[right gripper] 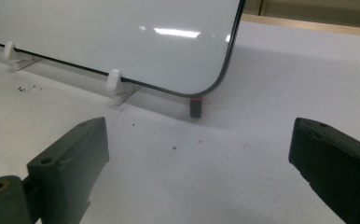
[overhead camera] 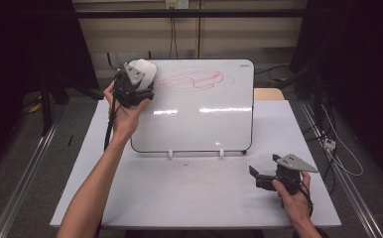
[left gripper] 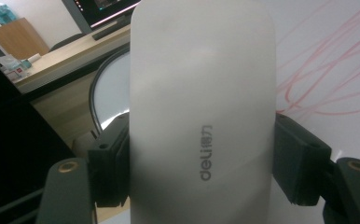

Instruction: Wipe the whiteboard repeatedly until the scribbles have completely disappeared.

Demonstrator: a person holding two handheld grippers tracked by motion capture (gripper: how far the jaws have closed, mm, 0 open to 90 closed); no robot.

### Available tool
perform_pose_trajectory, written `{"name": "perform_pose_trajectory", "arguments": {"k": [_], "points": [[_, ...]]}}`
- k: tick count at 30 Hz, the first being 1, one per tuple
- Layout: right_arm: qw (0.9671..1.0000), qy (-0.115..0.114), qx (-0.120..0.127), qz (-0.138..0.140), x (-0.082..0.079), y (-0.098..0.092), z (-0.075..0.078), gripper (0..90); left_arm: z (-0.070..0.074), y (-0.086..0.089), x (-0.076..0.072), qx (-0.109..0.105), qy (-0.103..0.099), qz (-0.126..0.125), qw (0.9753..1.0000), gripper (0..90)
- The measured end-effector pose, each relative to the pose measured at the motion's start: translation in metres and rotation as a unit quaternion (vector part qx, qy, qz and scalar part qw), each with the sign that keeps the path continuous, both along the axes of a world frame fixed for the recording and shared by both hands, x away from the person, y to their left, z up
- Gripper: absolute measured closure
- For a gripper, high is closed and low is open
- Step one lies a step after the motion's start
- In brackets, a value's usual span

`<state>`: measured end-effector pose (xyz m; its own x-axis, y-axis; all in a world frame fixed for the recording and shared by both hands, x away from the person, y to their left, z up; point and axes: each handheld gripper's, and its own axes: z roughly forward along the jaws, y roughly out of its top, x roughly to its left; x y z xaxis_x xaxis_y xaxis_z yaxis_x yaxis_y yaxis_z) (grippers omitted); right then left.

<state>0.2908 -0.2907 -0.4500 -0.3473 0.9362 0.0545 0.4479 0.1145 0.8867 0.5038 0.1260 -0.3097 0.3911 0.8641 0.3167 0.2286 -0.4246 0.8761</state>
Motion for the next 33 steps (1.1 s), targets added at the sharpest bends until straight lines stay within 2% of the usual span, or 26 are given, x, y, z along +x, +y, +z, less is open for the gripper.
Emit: {"name": "perform_pose_trajectory", "arguments": {"k": [1,2,5,9,14,17,20,25,33], "points": [[1.0,0.0,0.0,0.0,0.0,0.0,0.0,5.1,-0.001,0.0,0.001,0.011,0.002,0.002,0.9999,30.7],[1.0,0.0,0.0,0.0,0.0,0.0,0.0,5.1,-0.002,-0.002,0.001,0.007,-0.003,0.005,1.0,30.7],[1.0,0.003,-0.001,0.002,0.0,0.0,0.0,5.1,-0.003,-0.004,0.001,0.017,-0.006,0.009,0.9998,30.7],[1.0,0.002,-0.002,0.002,0.0,0.001,0.0,5.1,-0.006,-0.005,0.003,0.018,-0.003,0.01,0.9998,30.7],[1.0,0.002,0.0,0.0,0.0,0.0,0.0,5.1,-0.008,-0.004,0.005,0.007,0.005,0.01,0.9999,30.8],[1.0,0.003,-0.001,-0.001,0.0,0.0,0.0,5.1,-0.008,0.002,0.007,-0.021,0.019,-0.001,0.9996,30.8],[1.0,0.003,-0.001,0.0,0.0,0.0,0.0,5.1,-0.007,0.001,0.007,-0.015,0.019,0.001,0.9997,30.8],[1.0,0.003,-0.003,0.0,0.0,0.001,-0.001,5.1,-0.008,0.001,0.007,-0.018,0.02,0.001,0.9996,30.9],[1.0,0.003,-0.002,0.0,0.001,0.0,-0.001,5.0,-0.014,-0.008,0.002,-0.013,0.022,-0.003,0.9997,31.0]]}}
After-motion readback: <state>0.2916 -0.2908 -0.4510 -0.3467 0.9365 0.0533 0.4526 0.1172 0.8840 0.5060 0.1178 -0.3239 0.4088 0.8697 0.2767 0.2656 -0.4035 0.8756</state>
